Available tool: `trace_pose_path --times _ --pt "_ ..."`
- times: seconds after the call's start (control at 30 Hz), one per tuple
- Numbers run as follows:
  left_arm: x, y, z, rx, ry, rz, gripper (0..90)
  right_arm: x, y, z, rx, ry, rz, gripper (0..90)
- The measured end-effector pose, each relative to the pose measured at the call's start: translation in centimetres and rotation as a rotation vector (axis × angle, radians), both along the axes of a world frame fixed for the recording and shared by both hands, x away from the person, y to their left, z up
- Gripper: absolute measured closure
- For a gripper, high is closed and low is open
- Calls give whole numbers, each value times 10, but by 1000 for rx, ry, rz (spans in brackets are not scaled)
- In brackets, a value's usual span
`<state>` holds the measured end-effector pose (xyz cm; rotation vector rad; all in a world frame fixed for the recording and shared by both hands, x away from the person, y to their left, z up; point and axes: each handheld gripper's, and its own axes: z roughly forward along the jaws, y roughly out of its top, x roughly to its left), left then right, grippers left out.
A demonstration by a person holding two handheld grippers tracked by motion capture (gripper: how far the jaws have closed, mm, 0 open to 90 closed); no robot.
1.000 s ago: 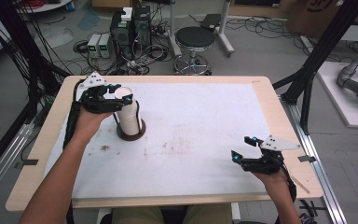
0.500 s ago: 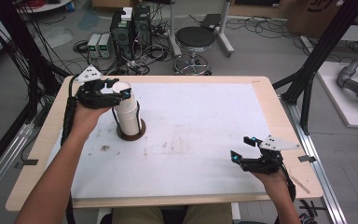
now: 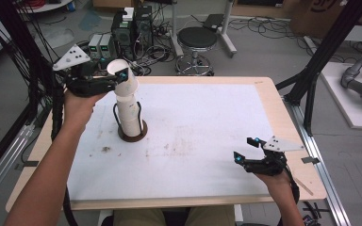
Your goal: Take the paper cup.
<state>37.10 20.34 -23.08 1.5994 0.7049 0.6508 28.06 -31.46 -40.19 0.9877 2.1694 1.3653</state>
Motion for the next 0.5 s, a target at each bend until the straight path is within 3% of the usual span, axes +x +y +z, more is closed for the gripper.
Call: trace_pose_path --times 0.23,0.5 --pt "-11 -19 16 -20 -26 -90 373 -1 0 1 1 -4 -5 205" --pt "-20 -52 6 -4 -9 -199 373 -1 1 3 14 -7 -1 205"
